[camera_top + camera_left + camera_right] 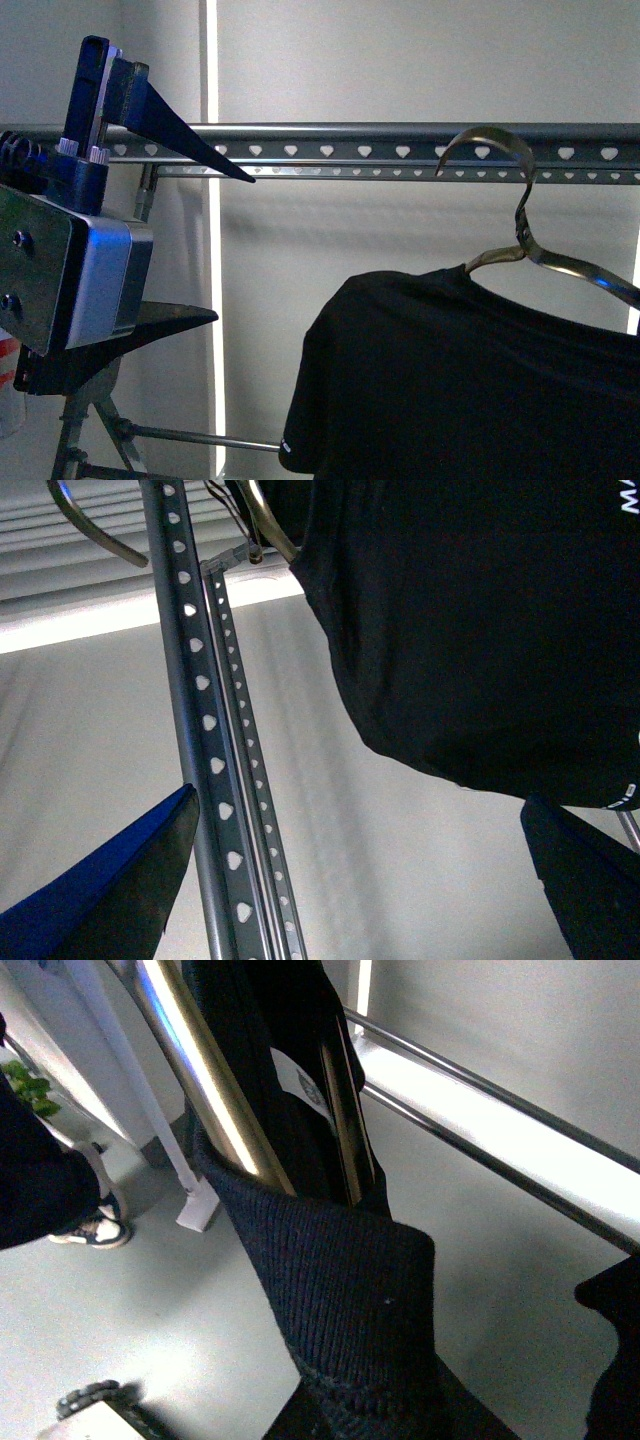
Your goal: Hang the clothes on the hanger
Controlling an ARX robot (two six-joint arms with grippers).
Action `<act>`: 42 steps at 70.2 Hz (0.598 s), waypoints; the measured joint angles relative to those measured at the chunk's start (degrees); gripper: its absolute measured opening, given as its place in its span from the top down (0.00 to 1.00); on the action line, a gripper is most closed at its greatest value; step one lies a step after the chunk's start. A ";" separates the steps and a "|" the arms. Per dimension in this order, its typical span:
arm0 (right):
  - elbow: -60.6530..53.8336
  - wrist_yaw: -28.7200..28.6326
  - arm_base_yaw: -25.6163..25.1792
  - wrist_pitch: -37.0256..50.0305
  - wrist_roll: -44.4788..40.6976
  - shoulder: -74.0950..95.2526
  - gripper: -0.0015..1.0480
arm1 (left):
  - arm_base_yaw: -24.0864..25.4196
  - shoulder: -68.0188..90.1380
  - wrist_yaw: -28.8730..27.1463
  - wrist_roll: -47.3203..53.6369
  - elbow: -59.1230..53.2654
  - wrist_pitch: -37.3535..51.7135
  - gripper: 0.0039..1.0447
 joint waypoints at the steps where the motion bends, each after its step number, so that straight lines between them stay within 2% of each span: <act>1: 0.00 -0.11 -0.04 -0.02 0.17 0.00 0.96 | 0.00 0.00 0.00 0.00 0.00 0.00 0.06; 14: -0.20 -1.22 -0.31 -0.26 4.57 -0.07 0.96 | 0.00 0.09 -0.61 -0.52 0.09 -0.07 0.06; 17: -0.44 -1.46 -0.31 -0.17 5.16 -0.07 0.96 | -0.15 2.21 -8.28 -7.98 3.61 -3.93 0.06; 18: -0.63 -1.60 -0.31 -0.09 5.35 -0.07 0.96 | -0.48 4.11 -13.40 -11.85 7.19 -6.03 0.06; 21: -1.11 -1.62 -0.31 0.11 5.70 -0.15 0.96 | -0.92 6.86 -19.87 -19.02 12.50 -7.74 0.06; 22: -1.44 -1.75 -0.28 0.28 6.01 -0.48 0.96 | -1.38 9.68 -25.66 -26.69 18.01 -8.70 0.06; 24: -1.64 -1.88 -0.26 0.42 6.10 -0.76 0.96 | -1.64 11.69 -28.57 -32.85 22.38 -9.62 0.06; 25: -1.75 -2.12 -0.15 0.55 6.27 -0.90 0.96 | -1.86 13.49 -29.53 -40.37 26.45 -11.21 0.06; 27: -1.81 -2.32 -0.13 0.63 6.40 -0.96 0.96 | -1.81 14.88 -29.51 -44.61 30.08 -13.33 0.06; 31: -2.25 -2.36 -0.09 0.90 6.62 -0.96 0.96 | -1.81 16.81 -29.24 -60.57 37.11 -18.45 0.06; 35: -2.80 -2.10 -0.09 0.92 6.91 -0.96 0.96 | -2.23 16.90 -28.61 -69.22 39.32 -19.37 0.06; 42: -2.99 -2.93 -0.20 1.25 8.04 -1.29 0.96 | -2.99 16.00 -27.85 -78.07 41.07 -19.50 0.06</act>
